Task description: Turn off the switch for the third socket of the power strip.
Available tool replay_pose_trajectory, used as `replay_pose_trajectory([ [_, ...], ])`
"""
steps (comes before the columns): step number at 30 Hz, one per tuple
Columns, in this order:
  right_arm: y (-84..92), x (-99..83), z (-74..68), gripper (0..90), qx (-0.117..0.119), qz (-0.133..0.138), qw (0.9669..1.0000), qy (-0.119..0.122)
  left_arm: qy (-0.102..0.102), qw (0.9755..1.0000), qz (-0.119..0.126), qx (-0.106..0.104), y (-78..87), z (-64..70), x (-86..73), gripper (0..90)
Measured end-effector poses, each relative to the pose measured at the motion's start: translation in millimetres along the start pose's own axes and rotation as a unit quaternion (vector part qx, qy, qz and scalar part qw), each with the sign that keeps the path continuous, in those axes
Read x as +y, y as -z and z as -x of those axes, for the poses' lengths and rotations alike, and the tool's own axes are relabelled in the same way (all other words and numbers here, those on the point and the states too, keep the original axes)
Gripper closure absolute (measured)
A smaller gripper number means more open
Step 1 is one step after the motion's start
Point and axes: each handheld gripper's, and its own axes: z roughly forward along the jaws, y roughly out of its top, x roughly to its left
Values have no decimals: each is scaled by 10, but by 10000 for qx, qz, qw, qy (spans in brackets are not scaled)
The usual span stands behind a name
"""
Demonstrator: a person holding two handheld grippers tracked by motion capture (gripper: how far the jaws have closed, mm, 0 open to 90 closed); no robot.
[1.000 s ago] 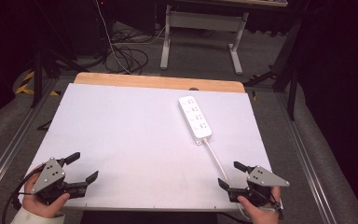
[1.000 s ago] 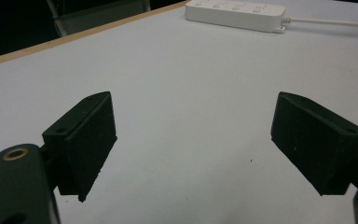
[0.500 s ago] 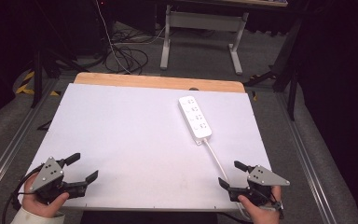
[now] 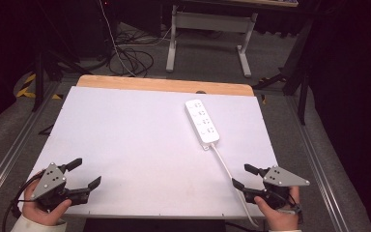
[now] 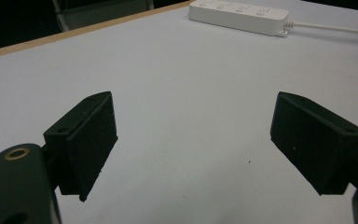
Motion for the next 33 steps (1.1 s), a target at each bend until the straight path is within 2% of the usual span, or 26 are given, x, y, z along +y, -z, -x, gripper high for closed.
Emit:
replay_pose_trajectory([
  [6, 51, 186, 56, 341, 54, 11, 10000, 3, 7, 10000, 38, 10, 6, 12, 2, 152],
  [11, 101, 434, 117, 335, -50, 14, 10000, 74, 46, 10000, 38, 21, 8, 7, 0, 152],
  [18, 128, 638, 223, 332, -146, -22, 9999, 78, 37, 10000, 19, 35, 3, 5, -2, 152],
  [23, 131, 723, 308, 340, -215, -79, 9996, -151, 37, 10000, 16, 40, 1, 4, -2, 152],
  [25, 130, 774, 363, 367, -148, 79, 9995, -257, 35, 10000, 22, 44, 1, 6, -2, 152],
  [28, 106, 871, 373, 380, -201, 97, 9997, -134, 10, 10000, -3, 37, 1, 6, -2, 152],
  [33, 5, 1060, 338, 390, -370, -178, 9988, 259, 28, 10000, 27, 43, 2, 7, -2, 152],
])
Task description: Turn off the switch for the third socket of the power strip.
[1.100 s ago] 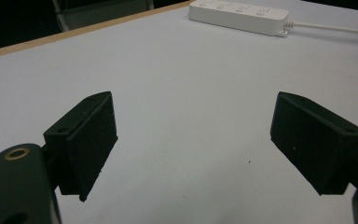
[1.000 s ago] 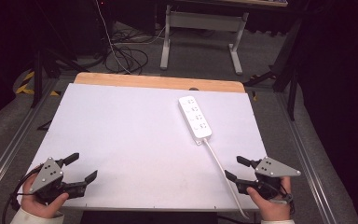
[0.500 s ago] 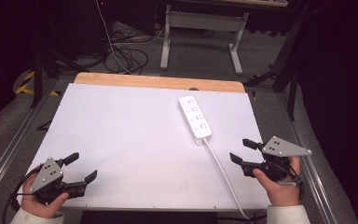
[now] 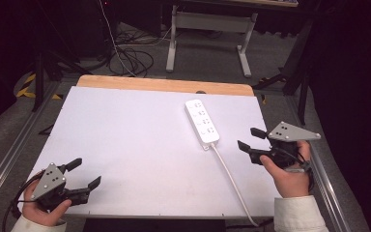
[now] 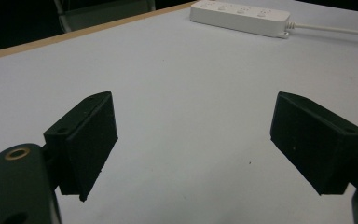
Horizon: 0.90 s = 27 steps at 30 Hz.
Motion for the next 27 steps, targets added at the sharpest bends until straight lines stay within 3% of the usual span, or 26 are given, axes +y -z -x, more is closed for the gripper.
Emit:
replay_pose_trajectory([
  [1, -19, 24, 4, 393, 40, 5, 10000, -16, 2, 10000, 0, -2, 1, -1, 0, 152],
  [4, -58, 43, 33, 442, 427, 301, 9976, -449, 6, 10000, 1, -7, 2, -3, -1, 152],
  [8, -147, 96, 23, 504, 198, 287, 9988, -337, -34, 10000, -16, -28, -1, -4, -2, 152],
  [11, -226, 171, 35, 671, 93, 413, 9989, -186, -7, 10000, 15, -15, 1, 0, -2, 152],
  [14, -300, 248, 91, 877, 159, 585, 9981, -125, -48, 10000, 3, -3, 1, -4, 0, 152],
  [15, -327, 275, 113, 900, 222, 582, 9980, -138, -39, 10000, -7, -19, 0, -2, -1, 152],
  [21, -514, 388, 181, 900, 330, 492, 9978, -302, -7, 10000, 1, -25, 0, -9, -5, 152],
  [27, -914, 466, 210, 900, 350, 225, 9988, -275, -10, 10000, 6, -28, 1, -16, -6, 152],
])
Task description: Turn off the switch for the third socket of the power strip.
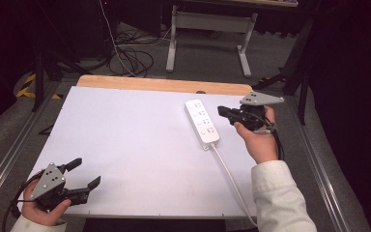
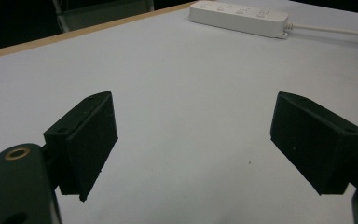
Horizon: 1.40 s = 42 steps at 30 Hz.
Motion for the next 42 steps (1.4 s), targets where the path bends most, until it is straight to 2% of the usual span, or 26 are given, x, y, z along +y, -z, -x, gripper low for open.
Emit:
replay_pose_trajectory([
  [2, -61, 2, 7, 900, 8, -45, 10000, 11, 15, 10000, 7, -4, -2, -1, -1, 152],
  [3, -177, 3, 24, 900, -11, -130, 9999, 51, 44, 10000, 12, -15, -3, 1, -2, 152],
  [6, -278, 2, 39, 900, -28, -178, 9998, 46, 2, 10000, -2, -11, -3, -8, -4, 152],
  [7, -370, -2, 53, 900, -41, -220, 9997, 29, 6, 10000, 3, -16, -4, -11, -6, 152],
  [26, -1093, -195, 234, 900, -222, -590, 9978, -191, 23, 10000, 11, -25, -18, -29, -18, 150],
  [36, -1376, -322, 305, 900, -287, -771, 9959, -365, 40, 10000, 17, -25, -19, -33, -21, 149],
  [42, -1462, -374, 331, 900, -325, -889, 9947, -409, 37, 10000, 16, -30, -15, -31, -20, 150],
])
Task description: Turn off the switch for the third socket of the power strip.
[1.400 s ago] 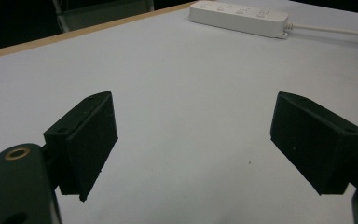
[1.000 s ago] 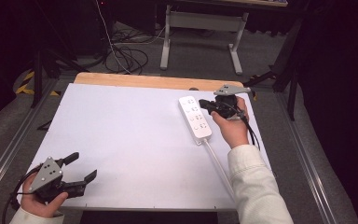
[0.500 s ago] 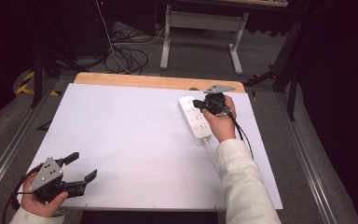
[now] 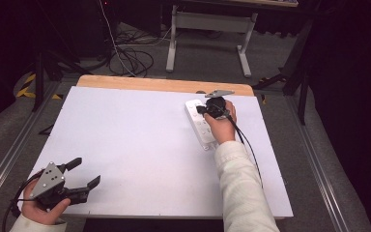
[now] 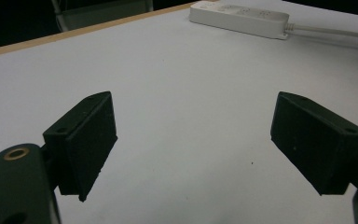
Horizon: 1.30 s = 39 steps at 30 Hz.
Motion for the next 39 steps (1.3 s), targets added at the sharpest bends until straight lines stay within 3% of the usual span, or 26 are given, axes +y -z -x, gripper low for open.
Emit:
replay_pose_trajectory([
  [22, -290, -100, -13, 900, -80, -325, 9994, 62, 35, 10000, 7, -88, -2, -8, -2, 147],
  [39, -342, -121, 1, 900, -153, -261, 9995, 70, 60, 9998, -1, -171, -7, -7, -4, 145],
])
